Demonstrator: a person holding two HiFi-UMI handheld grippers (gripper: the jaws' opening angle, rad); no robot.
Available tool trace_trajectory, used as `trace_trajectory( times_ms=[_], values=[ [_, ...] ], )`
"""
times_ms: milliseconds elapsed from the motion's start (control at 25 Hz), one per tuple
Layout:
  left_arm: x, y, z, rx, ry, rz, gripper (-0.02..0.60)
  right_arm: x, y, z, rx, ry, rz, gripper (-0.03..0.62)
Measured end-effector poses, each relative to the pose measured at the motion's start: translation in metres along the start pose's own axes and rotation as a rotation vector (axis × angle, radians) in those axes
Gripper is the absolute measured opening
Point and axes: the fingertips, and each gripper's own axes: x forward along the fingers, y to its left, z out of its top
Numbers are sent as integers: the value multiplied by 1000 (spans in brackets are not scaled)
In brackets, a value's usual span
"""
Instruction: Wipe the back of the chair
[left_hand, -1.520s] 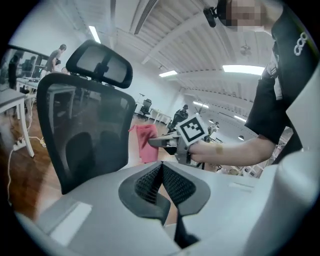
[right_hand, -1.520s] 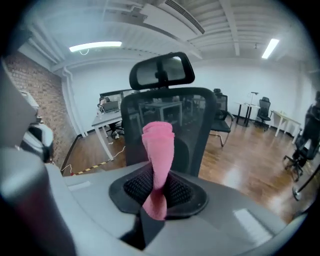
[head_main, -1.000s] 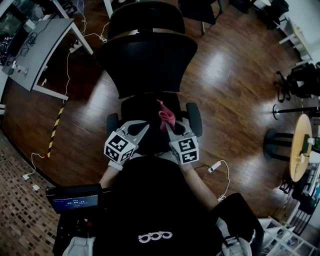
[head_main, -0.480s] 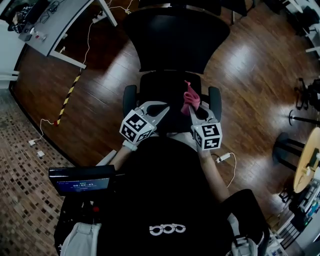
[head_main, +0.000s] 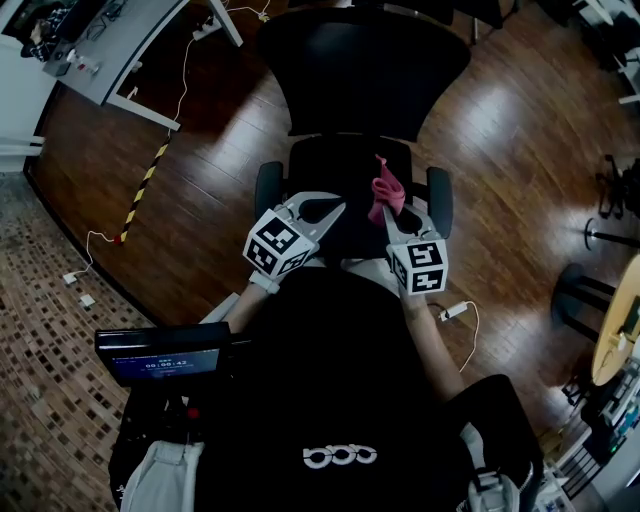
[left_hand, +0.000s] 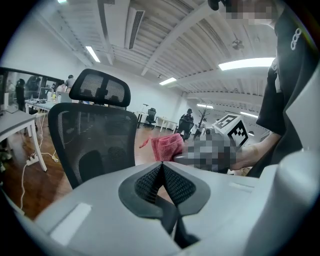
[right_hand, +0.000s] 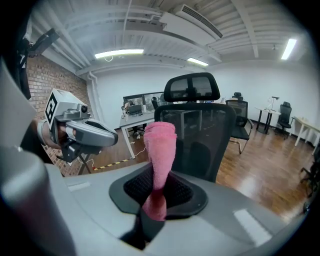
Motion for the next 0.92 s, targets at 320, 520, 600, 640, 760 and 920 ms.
trace_trajectory(
  times_ms=[320,520,600,640,760,920],
  values=[
    [10,6,-3,-7,11,-6,-11,9,-9,-6,13,6,3,49],
    [4,1,-1,0,6,-5,-11,3,-4,-6,14,4,2,49],
    [3,-2,0,2,5,-6,-11,0,-3,-5,12,3,0,49],
    [2,-2,0,3,4,-6,-11,-1,-3,-5,11,1,0,49],
    [2,2,-2,4,6,-4,-11,4,-3,-5,12,-1,2,49],
    [1,5,-5,5,6,-5,-11,9,1,-7,11,-1,4,49]
  ],
)
